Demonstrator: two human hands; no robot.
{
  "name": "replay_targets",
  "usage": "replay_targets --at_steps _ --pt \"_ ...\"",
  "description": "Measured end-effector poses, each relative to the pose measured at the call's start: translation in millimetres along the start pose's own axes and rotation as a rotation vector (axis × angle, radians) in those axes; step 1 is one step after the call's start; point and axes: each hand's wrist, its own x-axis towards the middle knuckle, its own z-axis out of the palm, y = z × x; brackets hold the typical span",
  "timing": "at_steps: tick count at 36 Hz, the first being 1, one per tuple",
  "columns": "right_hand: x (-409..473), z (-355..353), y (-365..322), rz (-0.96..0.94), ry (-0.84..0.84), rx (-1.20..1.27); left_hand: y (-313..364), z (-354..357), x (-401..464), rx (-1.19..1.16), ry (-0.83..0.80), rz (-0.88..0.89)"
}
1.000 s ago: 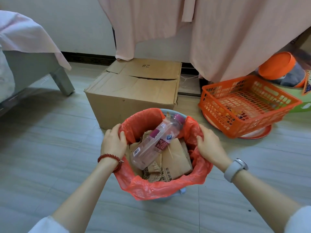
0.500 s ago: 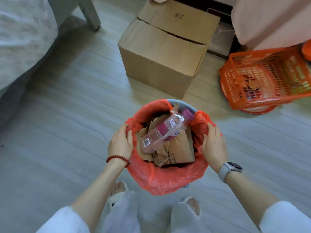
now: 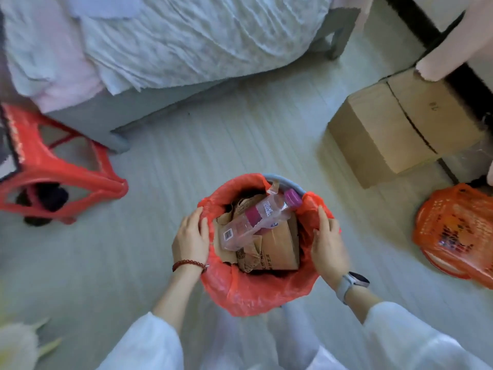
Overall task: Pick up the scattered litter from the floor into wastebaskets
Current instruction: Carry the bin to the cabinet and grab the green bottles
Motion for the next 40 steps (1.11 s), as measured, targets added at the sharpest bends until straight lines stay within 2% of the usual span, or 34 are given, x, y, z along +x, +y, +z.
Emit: replay_targets --at_steps 9,16,25,32,40 --pt "-64 44 -148 -0.374 -0.173 -0.14 -132 -129 -96 -0.094 0.278 -0.331" --pt "-152 134 -257 -0.605 -0.269 -0.256 -264 -200 -179 -0.192 0.422 -0.546" --pt "-251 273 -386 -0.828 -0.45 -0.363 -419 -283 -254 -0.228 0.523 -0.797" --pt "-262 352 -483 -0.917 -0.528 -0.385 -503 -327 -228 -0.251 0.524 -0.922" --pt "-214 450 -636 -1.016 -0.557 -0.447 -593 -373 -120 -0.348 0.541 -1.031"
